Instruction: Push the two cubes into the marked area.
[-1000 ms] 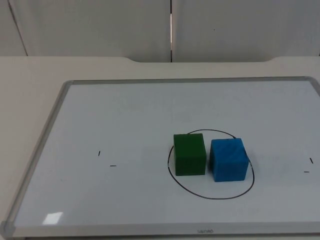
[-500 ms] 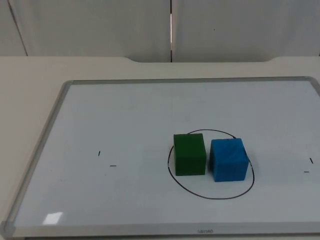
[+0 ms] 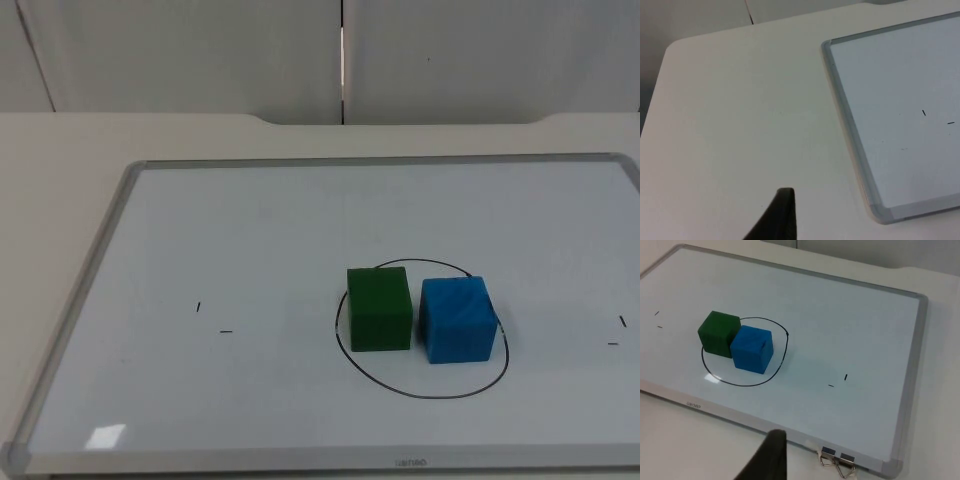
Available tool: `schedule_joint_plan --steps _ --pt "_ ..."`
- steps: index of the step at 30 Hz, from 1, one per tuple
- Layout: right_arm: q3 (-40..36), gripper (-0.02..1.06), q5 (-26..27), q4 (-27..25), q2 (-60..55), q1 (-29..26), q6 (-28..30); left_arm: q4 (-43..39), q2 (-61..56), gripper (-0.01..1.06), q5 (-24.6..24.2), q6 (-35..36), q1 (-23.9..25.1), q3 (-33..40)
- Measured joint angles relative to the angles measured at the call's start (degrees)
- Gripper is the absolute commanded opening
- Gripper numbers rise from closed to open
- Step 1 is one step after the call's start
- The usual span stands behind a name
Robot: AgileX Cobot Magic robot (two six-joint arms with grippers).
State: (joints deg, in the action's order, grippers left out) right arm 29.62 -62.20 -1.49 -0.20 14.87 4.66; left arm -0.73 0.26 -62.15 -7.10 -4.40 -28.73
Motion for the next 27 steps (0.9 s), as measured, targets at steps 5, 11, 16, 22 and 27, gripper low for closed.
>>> schedule_joint_plan --steps 5,11,16,22,27 --pt "0.0 1.05 0.0 0.0 0.0 0.0 0.1 0.7 0.0 1.05 0.0 -1.2 0.0 0.0" --pt "0.0 1.05 0.0 0.0 0.0 0.0 0.1 0.7 0.0 1.05 0.0 -1.4 0.0 0.0" --pt "0.0 1.05 0.0 0.0 0.0 0.0 0.1 0.7 0.0 1.05 0.0 -1.4 0.0 0.0" --pt "0.0 1.05 0.0 0.0 0.0 0.0 0.1 0.7 0.0 1.05 0.0 -1.4 0.0 0.0" --pt "0.0 1.05 0.0 0.0 0.0 0.0 0.1 0.7 0.0 1.05 0.0 -1.4 0.0 0.0"
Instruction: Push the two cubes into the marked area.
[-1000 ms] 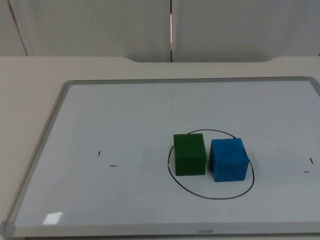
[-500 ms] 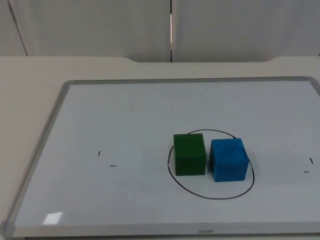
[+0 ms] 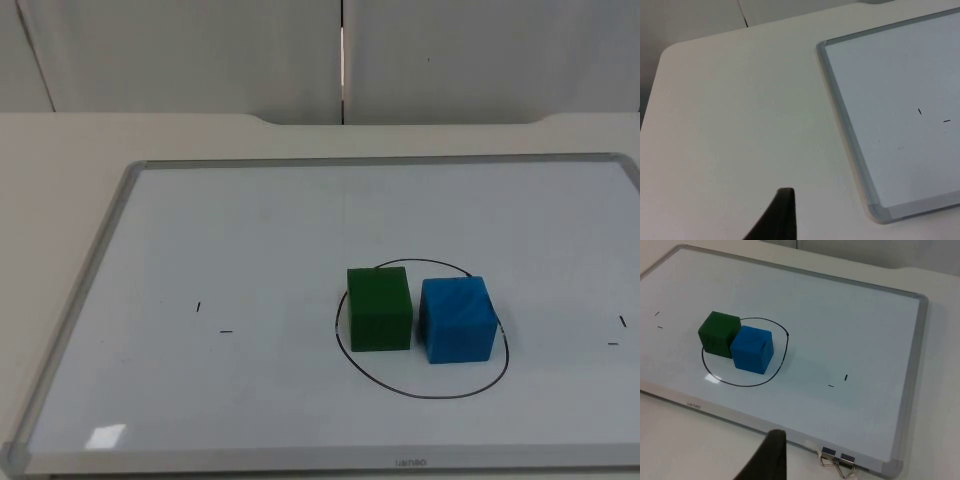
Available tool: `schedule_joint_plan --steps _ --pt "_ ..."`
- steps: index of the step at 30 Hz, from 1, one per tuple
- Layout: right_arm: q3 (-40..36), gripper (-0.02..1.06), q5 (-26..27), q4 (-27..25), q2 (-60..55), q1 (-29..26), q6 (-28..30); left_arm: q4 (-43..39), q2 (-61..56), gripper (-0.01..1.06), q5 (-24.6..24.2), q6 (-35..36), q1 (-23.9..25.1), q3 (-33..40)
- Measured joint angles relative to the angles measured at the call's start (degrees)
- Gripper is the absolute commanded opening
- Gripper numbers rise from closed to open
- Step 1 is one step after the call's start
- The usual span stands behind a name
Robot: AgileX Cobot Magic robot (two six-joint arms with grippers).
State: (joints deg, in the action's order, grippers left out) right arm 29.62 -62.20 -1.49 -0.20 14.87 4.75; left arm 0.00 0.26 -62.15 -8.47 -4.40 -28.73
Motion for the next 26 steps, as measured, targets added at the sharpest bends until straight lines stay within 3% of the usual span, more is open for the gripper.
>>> schedule_joint_plan --steps 4,9,15,26 --pt "0.0 1.05 0.0 0.0 0.0 0.0 0.0 0.0 0.0 1.05 0.0 0.0 0.4 0.0" --pt "0.0 1.05 0.0 0.0 0.0 -0.7 0.0 0.0 0.0 1.05 0.0 -0.1 4.8 0.0" --pt "0.0 1.05 0.0 0.0 0.0 -6.0 0.0 0.0 0.0 1.05 0.0 -0.1 8.3 0.0" --pt "0.0 1.05 0.0 0.0 0.0 -14.3 0.0 0.0 0.0 1.05 0.0 -0.1 8.4 0.0"
